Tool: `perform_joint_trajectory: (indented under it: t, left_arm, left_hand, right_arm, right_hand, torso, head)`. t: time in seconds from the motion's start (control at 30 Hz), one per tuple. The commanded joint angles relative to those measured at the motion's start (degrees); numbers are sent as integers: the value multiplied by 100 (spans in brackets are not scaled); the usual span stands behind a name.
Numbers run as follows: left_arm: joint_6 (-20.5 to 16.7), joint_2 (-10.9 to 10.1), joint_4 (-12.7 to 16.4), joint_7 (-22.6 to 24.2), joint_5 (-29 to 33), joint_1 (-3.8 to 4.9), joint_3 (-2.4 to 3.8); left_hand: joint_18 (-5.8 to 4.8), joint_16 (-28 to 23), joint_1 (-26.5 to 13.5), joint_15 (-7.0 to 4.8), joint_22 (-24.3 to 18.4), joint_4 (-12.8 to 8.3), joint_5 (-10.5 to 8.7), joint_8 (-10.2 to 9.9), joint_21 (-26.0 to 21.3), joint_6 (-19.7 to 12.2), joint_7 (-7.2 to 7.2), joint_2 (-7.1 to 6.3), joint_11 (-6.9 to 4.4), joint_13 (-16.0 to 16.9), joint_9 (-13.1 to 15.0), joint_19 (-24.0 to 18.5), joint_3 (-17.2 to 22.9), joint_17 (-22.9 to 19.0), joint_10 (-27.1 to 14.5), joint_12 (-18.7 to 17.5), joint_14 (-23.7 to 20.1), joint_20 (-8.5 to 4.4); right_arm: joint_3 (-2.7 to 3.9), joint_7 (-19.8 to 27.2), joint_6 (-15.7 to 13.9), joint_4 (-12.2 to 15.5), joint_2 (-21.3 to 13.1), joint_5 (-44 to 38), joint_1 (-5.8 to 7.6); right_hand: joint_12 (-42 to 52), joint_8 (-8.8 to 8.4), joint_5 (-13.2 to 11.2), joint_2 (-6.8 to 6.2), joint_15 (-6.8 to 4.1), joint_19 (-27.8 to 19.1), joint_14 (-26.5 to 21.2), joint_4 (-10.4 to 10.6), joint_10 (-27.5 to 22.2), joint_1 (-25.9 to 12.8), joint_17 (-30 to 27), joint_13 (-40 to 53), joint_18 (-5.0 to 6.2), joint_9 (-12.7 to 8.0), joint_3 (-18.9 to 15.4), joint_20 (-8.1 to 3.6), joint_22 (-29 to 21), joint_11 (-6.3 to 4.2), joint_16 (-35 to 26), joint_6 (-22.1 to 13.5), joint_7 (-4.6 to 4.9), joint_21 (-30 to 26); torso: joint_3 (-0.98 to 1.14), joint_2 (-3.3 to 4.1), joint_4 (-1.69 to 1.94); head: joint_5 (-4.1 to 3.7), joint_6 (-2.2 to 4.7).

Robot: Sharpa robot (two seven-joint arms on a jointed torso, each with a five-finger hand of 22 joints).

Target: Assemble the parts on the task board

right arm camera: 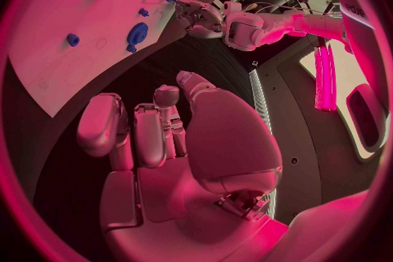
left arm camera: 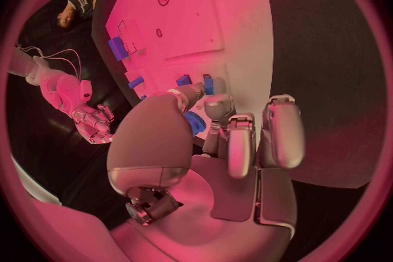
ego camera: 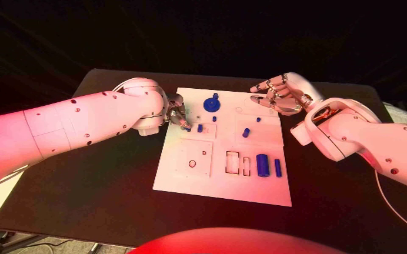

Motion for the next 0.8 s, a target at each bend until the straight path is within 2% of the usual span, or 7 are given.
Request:
perform_joint_trajectory:
  t: [0.03,0.1,0.27,0.57,0.8]
  left_arm:
    - [192,-9,17,-52,-22,-18,-16]
    - [193,-12,30,-32,9,-18,-15]
    - [202,-14,46,10,43,-18,-15]
    - [225,21,12,39,76,-18,-13]
    - [468,127,-125,-54,146,-15,-14]
  left_hand:
    - [-43,18,-20,3,488,-806,81,10,23,72,-19,5,1,27,4,62,818,1505,50,49,602,-7]
    - [-43,18,-45,1,488,-831,150,0,19,94,-22,-12,-2,45,3,61,843,1505,51,65,602,-10]
    - [-44,18,-58,0,492,-846,178,-6,22,106,-24,-21,-4,44,3,62,855,1505,48,64,602,-11]
    - [-45,18,-78,0,497,-872,210,-17,24,137,-33,-38,-8,27,0,63,869,1505,51,52,602,-10]
    - [-46,18,-168,2,503,-849,229,-45,25,167,-29,-35,-4,-9,-8,64,854,1505,57,24,602,-10]
  right_arm:
    - [0,2,104,6,0,54,-4]
    - [0,2,106,7,-1,58,-4]
    - [0,6,100,6,-1,62,-5]
    - [0,11,90,6,3,63,-6]
    - [0,12,89,8,6,64,-6]
  right_hand:
    - [-25,21,29,16,16,-31,301,3,-26,-5,191,-2,88,9,12,-9,-6,-9,-36,27,0,-22]
    - [-25,21,29,16,16,-31,301,3,-26,-5,191,-2,88,9,12,-9,-6,-9,-36,27,0,-22]
    - [-25,21,29,16,16,-31,301,3,-26,-5,191,-2,88,9,12,-9,-6,-9,-36,27,0,-22]
    - [-25,21,29,16,16,-31,301,3,-26,-5,191,-2,88,9,12,-9,-6,-9,-36,27,0,-22]
    - [-25,21,29,16,16,-31,301,3,-26,-5,191,-2,88,9,12,-9,-6,-9,-36,27,0,-22]
  torso:
    - [-6,2,-1]
    - [-6,4,-3]
    - [-7,6,-9]
    - [-2,0,2]
    - [1,3,-10]
  head:
    - [0,2]
    - [-8,4]
    - [-7,-6]
    - [-17,-24]
    - [-15,-11]
